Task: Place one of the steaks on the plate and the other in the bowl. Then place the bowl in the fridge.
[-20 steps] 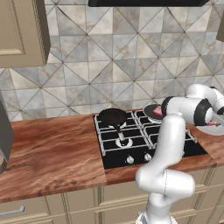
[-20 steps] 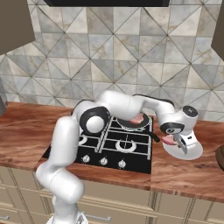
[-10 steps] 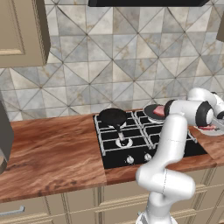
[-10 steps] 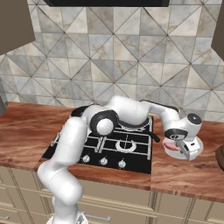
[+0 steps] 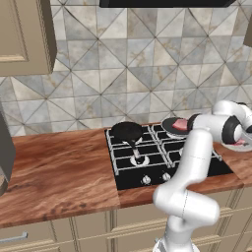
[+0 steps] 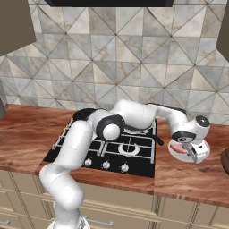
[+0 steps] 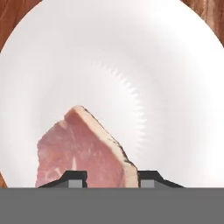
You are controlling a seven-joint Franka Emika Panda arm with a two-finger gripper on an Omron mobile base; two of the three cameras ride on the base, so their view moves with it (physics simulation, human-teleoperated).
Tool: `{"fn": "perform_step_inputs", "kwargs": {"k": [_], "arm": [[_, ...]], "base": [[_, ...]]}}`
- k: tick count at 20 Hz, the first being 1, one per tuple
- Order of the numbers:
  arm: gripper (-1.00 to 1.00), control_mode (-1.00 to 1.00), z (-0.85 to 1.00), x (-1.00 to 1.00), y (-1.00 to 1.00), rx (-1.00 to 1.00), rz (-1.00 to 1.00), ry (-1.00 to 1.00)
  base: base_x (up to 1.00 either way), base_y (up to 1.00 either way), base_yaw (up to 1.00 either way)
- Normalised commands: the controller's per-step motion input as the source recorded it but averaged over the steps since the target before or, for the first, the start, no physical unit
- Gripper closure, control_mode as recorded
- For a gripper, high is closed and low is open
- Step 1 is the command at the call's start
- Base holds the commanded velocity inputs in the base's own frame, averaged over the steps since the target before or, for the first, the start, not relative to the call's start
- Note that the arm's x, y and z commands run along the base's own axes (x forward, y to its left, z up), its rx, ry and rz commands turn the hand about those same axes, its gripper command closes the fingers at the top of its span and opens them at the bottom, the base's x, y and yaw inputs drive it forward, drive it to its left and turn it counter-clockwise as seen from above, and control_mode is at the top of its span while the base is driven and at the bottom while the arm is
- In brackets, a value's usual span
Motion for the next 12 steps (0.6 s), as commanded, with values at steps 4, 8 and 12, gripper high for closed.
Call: {"fn": "perform_step_inputs", "kwargs": {"k": [4,8,12], "arm": [[-1.0,-1.0,0.0,0.04,-0.05,0.01,-0.02,-0.03],[-1.0,-1.0,0.11,-0.03,0.0,0.0,-0.07,-0.02],[-1.0,-1.0,0.93,-0.06,0.08,0.0,-0.11,0.11]], "base": [[0.0,0.0,0.0],[0.0,0.0,0.0],[0.0,0.0,0.0]]}}
